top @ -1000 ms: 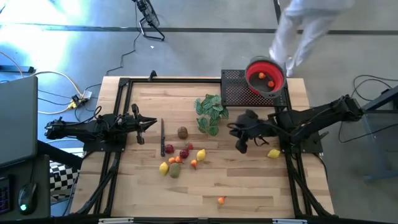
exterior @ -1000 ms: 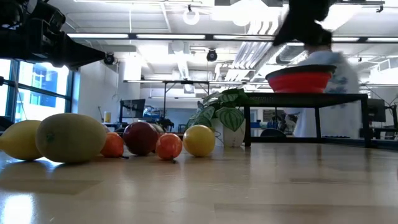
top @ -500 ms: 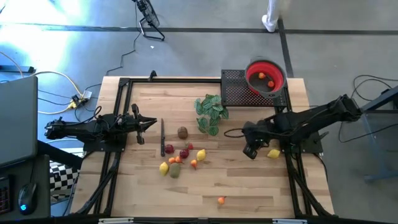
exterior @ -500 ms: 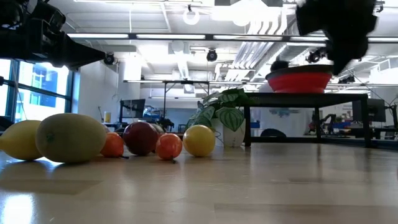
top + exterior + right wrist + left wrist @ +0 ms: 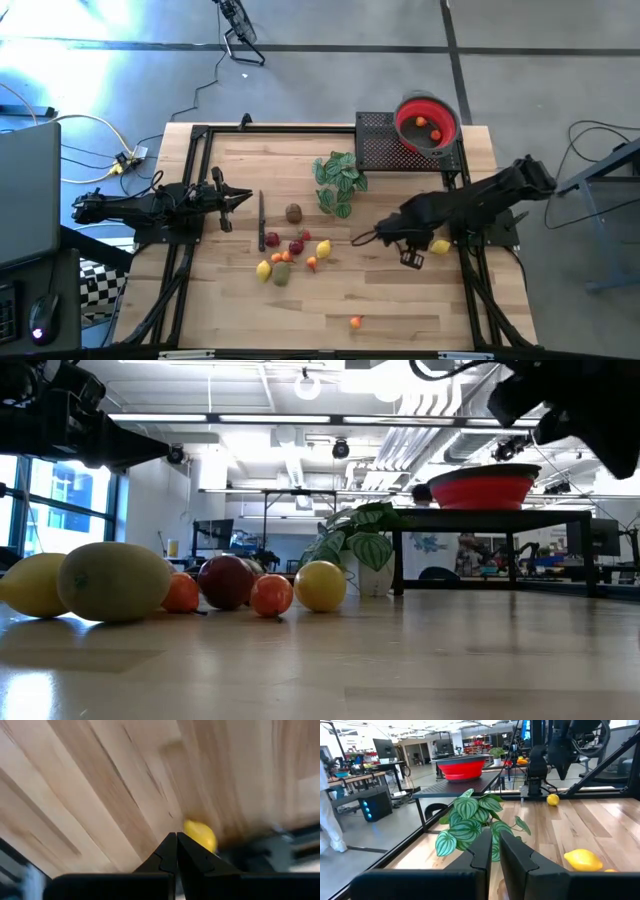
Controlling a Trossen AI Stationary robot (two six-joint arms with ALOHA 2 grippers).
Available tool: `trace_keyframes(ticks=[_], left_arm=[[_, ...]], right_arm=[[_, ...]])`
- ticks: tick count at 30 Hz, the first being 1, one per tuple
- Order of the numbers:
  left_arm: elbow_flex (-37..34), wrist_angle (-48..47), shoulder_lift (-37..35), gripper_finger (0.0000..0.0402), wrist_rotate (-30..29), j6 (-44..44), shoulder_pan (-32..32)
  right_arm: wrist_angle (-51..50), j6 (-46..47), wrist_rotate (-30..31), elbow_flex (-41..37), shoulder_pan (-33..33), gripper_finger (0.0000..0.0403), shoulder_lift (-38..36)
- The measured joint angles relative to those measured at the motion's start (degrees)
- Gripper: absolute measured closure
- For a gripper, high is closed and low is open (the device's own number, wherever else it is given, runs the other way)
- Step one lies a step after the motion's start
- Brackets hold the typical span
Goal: Pick & Place Fruit
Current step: Put the lemon into the red colander
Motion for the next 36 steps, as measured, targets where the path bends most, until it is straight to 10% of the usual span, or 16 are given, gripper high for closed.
trace_keyframes(ticks=[14,29,36], left_arm=[[0.0,-1.03,0.0,0.0368,0.07,0.02,0.0],[0.04,-1.95,0.0,0.0368,0.26,0.04,0.0],[0.04,-2.03,0.0,0.0368,0.25,0.06,0.0]], right_arm=[[-2.81,-6.35,-1.08,0.17,1.26,0.0377,2.0],[-2.24,-5.7,2.58,-0.27,10.0,0.0121,1.99],[0.35,-1.24,0.7,-5.6,10.82,0.0071,2.01]])
